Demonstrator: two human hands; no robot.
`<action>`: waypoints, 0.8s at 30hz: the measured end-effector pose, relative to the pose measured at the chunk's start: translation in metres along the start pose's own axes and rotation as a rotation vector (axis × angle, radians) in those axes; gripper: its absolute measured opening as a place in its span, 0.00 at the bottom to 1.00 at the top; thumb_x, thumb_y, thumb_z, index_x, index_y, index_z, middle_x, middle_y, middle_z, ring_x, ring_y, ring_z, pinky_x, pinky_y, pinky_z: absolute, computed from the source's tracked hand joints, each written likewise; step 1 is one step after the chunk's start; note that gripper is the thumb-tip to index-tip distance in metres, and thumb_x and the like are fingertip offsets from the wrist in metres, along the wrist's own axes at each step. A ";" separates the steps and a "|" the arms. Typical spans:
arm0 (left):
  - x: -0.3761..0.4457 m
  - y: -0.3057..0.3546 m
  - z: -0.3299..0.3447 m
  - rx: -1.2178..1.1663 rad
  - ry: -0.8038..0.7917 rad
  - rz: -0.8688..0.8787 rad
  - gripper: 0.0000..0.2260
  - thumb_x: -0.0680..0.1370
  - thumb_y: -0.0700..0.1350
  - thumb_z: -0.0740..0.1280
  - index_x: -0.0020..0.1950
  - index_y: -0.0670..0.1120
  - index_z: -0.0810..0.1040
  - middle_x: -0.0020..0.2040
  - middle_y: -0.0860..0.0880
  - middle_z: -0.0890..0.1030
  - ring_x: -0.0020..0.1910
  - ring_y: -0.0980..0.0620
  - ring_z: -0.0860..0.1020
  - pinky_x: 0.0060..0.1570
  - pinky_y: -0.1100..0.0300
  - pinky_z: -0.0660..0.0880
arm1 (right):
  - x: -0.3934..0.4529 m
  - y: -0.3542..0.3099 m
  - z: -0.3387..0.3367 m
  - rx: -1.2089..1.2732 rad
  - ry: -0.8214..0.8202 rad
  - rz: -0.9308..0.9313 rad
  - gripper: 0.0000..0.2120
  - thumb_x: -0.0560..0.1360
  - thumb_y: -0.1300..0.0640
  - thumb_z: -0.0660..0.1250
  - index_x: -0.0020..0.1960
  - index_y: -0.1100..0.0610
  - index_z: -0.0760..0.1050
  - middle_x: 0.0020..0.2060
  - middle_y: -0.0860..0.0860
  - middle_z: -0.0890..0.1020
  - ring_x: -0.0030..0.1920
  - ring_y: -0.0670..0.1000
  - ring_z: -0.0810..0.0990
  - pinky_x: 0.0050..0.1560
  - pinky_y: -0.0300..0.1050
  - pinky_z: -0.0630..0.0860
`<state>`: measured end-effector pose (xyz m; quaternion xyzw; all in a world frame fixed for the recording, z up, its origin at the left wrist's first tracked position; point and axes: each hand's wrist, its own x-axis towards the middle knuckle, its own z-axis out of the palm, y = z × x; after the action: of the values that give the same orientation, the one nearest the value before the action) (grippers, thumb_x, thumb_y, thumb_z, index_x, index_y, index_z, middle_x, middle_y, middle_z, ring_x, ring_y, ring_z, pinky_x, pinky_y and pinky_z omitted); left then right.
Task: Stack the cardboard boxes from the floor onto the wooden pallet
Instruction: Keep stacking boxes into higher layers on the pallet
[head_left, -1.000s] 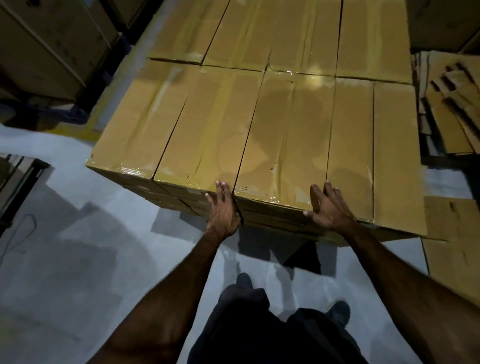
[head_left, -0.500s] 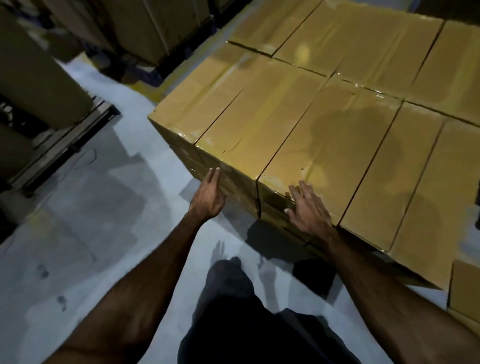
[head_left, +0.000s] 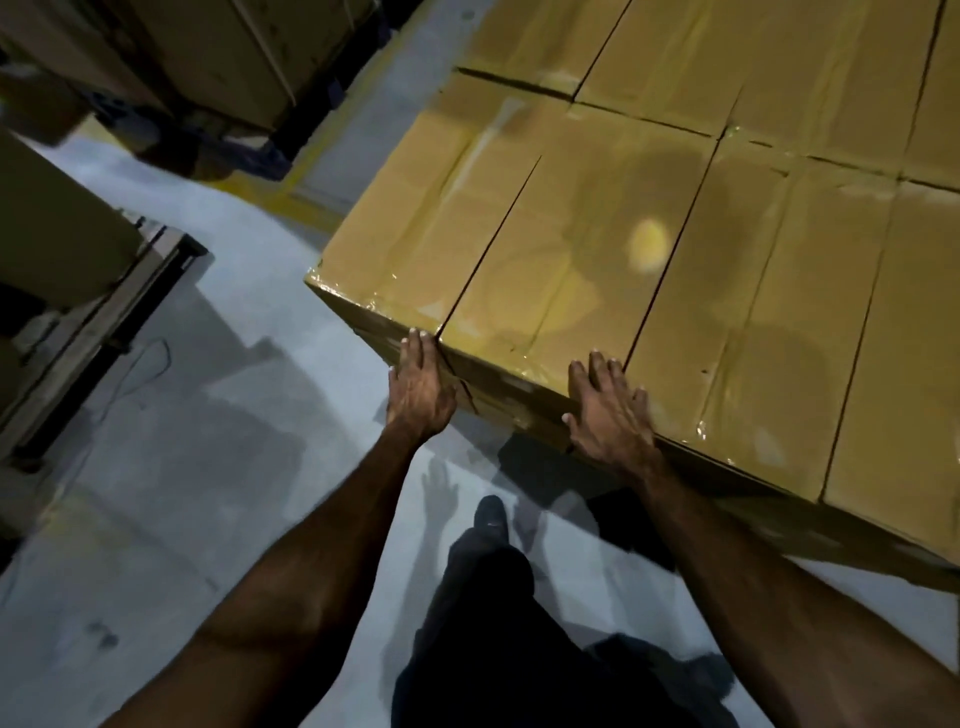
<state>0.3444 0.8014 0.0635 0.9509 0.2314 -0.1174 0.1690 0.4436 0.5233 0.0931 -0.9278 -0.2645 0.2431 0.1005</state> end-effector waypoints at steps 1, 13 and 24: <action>0.007 -0.006 -0.003 0.005 -0.019 0.013 0.43 0.82 0.51 0.68 0.85 0.39 0.42 0.86 0.39 0.42 0.84 0.36 0.45 0.78 0.34 0.58 | 0.004 -0.005 0.000 0.002 0.000 0.032 0.40 0.82 0.46 0.66 0.86 0.52 0.47 0.85 0.56 0.43 0.84 0.62 0.45 0.78 0.74 0.52; 0.021 -0.019 0.003 -0.123 -0.050 0.125 0.45 0.79 0.45 0.69 0.85 0.39 0.42 0.85 0.40 0.37 0.85 0.39 0.40 0.81 0.36 0.55 | 0.022 -0.008 0.010 0.060 -0.010 0.120 0.45 0.81 0.44 0.69 0.86 0.52 0.45 0.84 0.56 0.38 0.84 0.62 0.40 0.80 0.64 0.44; 0.023 -0.036 -0.021 -0.072 -0.090 0.161 0.42 0.81 0.47 0.68 0.86 0.43 0.43 0.87 0.43 0.43 0.85 0.42 0.47 0.78 0.35 0.60 | 0.017 -0.006 -0.016 0.113 0.015 0.071 0.36 0.82 0.50 0.69 0.84 0.55 0.56 0.85 0.58 0.51 0.84 0.63 0.51 0.82 0.64 0.57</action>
<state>0.3499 0.8484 0.0662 0.9534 0.1503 -0.1377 0.2224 0.4617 0.5371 0.1017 -0.9313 -0.2163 0.2540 0.1461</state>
